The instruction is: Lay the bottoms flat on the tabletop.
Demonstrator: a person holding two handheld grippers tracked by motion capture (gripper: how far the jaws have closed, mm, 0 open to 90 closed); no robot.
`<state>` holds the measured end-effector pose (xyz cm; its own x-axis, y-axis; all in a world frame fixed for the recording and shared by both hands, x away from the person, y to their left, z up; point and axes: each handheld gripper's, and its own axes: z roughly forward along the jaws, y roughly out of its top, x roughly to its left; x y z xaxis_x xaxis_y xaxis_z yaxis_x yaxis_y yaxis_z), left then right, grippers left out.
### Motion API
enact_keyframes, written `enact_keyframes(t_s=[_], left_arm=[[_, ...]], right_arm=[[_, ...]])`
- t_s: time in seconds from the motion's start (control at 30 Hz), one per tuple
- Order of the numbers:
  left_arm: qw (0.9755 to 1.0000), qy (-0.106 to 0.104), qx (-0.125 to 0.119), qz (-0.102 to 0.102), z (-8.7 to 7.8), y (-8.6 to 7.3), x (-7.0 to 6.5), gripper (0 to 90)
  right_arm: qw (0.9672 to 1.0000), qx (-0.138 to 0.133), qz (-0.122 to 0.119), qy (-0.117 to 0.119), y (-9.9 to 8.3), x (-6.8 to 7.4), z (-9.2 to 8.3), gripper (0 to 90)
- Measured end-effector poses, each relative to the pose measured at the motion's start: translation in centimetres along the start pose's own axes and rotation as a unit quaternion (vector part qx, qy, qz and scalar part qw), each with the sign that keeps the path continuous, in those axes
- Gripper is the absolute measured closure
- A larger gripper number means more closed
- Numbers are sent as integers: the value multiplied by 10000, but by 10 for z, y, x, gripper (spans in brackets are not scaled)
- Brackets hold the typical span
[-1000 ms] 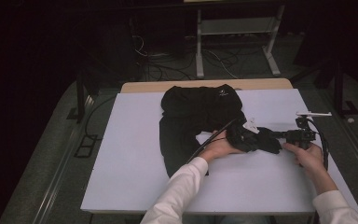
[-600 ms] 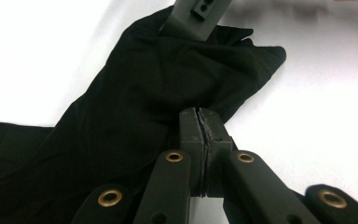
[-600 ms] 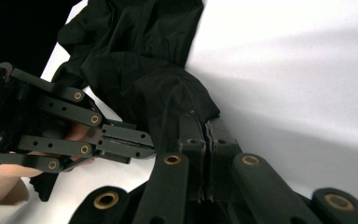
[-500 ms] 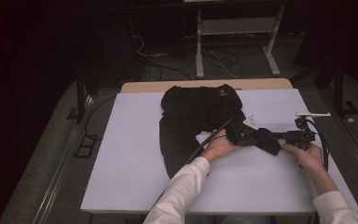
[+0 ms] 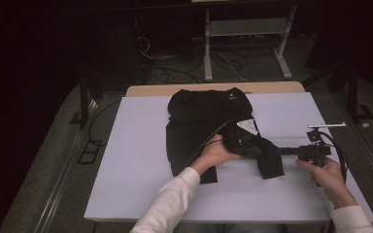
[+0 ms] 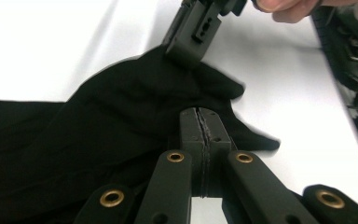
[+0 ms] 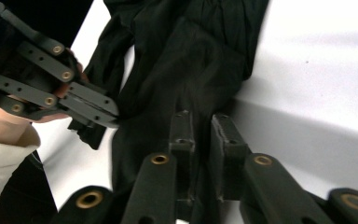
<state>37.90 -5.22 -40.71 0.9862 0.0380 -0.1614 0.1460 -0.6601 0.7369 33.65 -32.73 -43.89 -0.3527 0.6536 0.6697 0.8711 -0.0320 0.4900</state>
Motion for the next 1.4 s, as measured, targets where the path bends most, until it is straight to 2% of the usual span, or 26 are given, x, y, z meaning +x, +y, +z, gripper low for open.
enact_keyframes(t_s=[0.17, 0.27, 0.5, 0.63, 0.77, 0.83, 0.87, 1.0, 1.1, 1.3, 1.4], left_arm=[[9998, 63, 182, -39, -9, 6, 1, 890], [9995, 88, 197, -221, -6, 9, 8, 889], [9970, 192, 258, -706, 21, 13, 31, 888], [9940, 352, 233, -1009, 39, 9, 43, 888], [9915, 486, 455, -1119, 55, 0, 49, 887], [9914, 462, 336, -1177, 56, -3, 50, 881], [9914, 518, 308, -1158, 55, -3, 50, 871], [9935, 534, 280, -969, 46, 2, 45, 713], [9950, 544, 129, -827, 35, 8, 38, 623], [9977, 265, -226, -588, 20, 16, 22, 536], [9991, 112, -186, -376, 23, 14, 12, 501]], right_arm=[[10000, -50, -73, -32, -11, 7, -5, 744], [9998, -2, -156, -114, -15, 9, -6, 714], [9990, -61, -329, -310, -16, 11, -9, 643], [9985, -80, -339, -422, -16, 9, -12, 617], [9981, -61, -362, -493, -17, 8, -12, 605], [9980, -67, -372, -502, -17, 8, -12, 604], [9980, -68, -375, -506, -17, 8, -12, 603], [9980, -79, -347, -516, -17, 7, -12, 601], [9980, -102, -333, -526, -18, 6, -13, 597], [9980, -140, -248, -570, -18, 3, -14, 575], [9978, -163, -214, -598, -19, 1, -15, 552]])
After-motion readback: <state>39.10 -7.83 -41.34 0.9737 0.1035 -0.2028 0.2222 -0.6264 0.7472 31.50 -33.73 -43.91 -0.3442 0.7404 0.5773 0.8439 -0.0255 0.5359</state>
